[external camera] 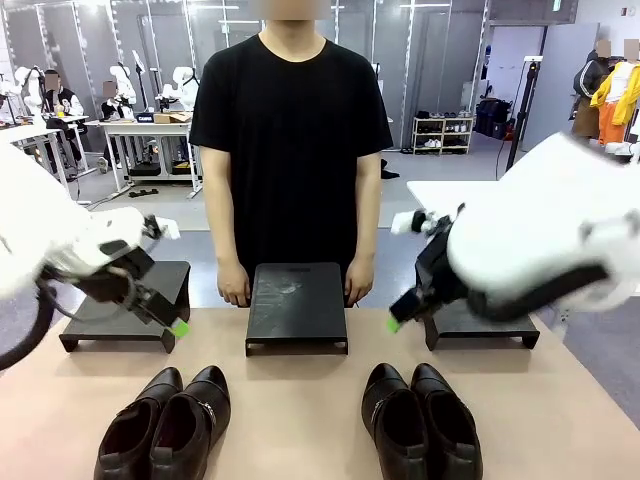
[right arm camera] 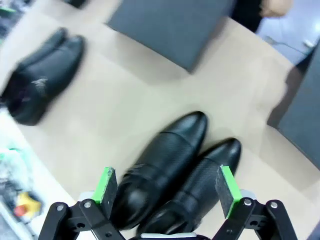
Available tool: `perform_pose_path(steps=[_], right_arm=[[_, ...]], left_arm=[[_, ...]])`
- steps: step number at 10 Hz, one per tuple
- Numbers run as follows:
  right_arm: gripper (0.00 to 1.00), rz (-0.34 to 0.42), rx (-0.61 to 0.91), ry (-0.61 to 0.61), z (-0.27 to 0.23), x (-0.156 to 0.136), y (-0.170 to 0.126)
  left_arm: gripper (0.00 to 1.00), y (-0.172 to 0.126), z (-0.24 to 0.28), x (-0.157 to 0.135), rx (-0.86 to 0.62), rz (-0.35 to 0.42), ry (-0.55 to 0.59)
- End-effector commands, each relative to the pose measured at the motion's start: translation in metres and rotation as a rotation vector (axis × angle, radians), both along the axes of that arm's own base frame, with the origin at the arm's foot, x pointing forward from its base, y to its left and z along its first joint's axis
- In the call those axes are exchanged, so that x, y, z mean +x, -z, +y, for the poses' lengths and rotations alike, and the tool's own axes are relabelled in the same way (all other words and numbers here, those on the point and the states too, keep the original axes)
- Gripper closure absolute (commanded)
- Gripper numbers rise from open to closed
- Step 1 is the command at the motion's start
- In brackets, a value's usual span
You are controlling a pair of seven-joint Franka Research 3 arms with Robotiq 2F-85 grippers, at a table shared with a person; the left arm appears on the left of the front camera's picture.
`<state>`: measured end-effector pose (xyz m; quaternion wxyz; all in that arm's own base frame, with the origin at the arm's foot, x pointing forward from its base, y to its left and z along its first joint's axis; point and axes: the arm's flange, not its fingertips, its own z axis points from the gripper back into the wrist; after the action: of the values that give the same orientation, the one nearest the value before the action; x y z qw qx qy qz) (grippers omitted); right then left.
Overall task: Place the shoes on the stand as instructed by the person.
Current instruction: Pick up one pair of Shoes and place it on the Shoes Stand indicated by the person.
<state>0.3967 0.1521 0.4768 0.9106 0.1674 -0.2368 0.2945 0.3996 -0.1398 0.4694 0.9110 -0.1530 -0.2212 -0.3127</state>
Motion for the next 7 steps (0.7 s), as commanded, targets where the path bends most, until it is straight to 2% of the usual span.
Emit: perform_pose_path(steps=[1,3,4,5,6,7], right_arm=[[0.00,0.138,0.193,-0.043,-0.055,0.002,-0.034],[0.00,0.271,0.407,-0.090,-0.113,-0.014,-0.058],[0.00,0.335,0.507,-0.103,-0.149,-0.020,-0.063],[0.00,0.375,0.633,-0.063,-0.194,-0.028,-0.063],[0.00,0.390,0.704,-0.017,-0.234,-0.037,-0.055],[0.00,0.371,0.802,0.021,-0.274,-0.049,-0.046]], left_arm=[[0.00,-0.026,0.043,-0.002,-0.167,0.140,0.090],[0.00,-0.047,0.087,-0.021,-0.385,0.218,0.227],[0.00,-0.051,0.115,-0.030,-0.476,0.223,0.260],[0.00,-0.052,0.152,-0.043,-0.599,0.204,0.265],[0.00,-0.049,0.187,-0.057,-0.668,0.190,0.244],[0.00,-0.043,0.226,-0.070,-0.761,0.186,0.187]])
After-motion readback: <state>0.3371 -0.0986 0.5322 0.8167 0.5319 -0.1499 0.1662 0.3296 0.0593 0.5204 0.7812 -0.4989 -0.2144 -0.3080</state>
